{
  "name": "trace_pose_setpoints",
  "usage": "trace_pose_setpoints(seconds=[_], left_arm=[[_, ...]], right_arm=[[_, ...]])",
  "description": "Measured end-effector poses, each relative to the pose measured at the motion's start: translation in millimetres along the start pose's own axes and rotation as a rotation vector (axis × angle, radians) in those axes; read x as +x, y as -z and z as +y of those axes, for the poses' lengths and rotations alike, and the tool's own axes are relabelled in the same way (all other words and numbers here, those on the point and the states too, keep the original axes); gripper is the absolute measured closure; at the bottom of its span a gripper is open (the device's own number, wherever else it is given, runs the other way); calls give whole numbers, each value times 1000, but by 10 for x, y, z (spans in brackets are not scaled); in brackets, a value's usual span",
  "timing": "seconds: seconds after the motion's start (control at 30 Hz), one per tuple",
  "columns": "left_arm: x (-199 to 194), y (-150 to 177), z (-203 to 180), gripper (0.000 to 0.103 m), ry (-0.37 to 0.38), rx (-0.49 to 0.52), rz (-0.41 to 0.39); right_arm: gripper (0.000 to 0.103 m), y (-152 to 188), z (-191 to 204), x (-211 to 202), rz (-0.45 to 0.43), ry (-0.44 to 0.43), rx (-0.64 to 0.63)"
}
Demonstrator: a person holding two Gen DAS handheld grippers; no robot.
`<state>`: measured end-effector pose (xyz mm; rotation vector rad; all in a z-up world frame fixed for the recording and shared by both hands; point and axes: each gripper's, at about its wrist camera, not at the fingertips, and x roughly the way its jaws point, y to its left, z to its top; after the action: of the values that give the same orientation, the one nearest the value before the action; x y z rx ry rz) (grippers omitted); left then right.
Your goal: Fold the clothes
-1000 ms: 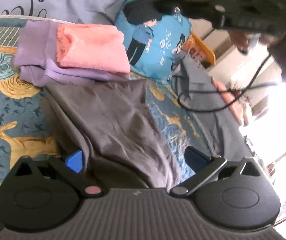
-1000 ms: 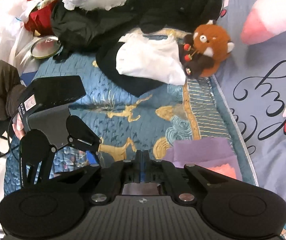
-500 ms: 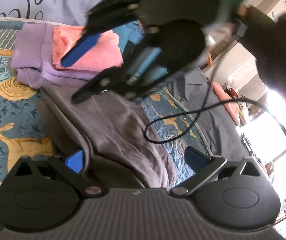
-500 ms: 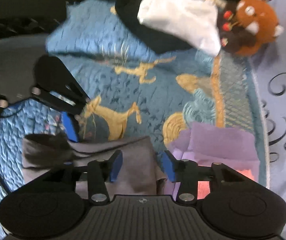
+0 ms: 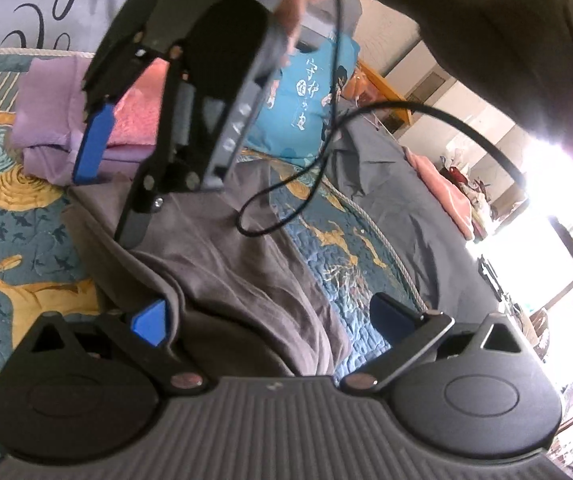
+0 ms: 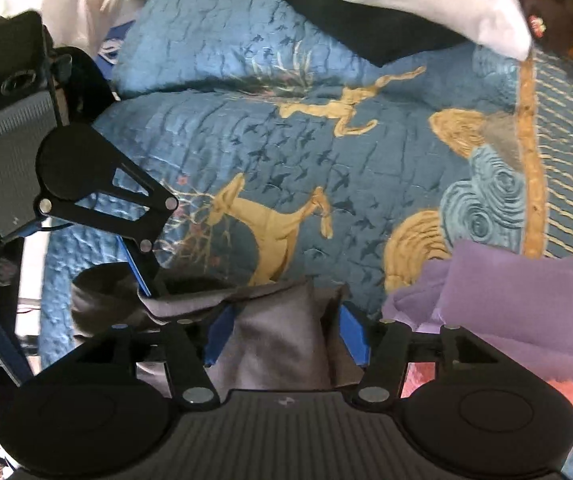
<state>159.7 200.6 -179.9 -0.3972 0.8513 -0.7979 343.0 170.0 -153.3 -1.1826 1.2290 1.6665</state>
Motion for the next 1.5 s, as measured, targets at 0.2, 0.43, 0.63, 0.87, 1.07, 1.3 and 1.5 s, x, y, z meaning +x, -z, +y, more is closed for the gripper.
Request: trace_pose_setpoints(seconds=[0.2,0.43,0.63,0.87,1.07,1.3,1.5], left_arm=[[1,-3,-20,0,-3,15,3],[-17,-11,-18,0,2,21,2],[-44,-18,-1,0,-6,19,2],[-111,-20,-3,0,-4,20,-14],[-139,0,29,0,-38,16,-7],[-237,2,35,0,-61,39,-28],[-73,33,-187,0,-32,105,9]], right_arm=[[35,1,-141,-21,-24,-143,-87],[40,-58,-290,207,96,-260,-151],[93,-99,-170,228,132,-239,-280],[96,-21,26,15,107,-123,-358],[98,109,283,-378,42,-8,-346],[98,308,727,-791,-20,111,-331],[98,361,971,-979,-83,204,-305]])
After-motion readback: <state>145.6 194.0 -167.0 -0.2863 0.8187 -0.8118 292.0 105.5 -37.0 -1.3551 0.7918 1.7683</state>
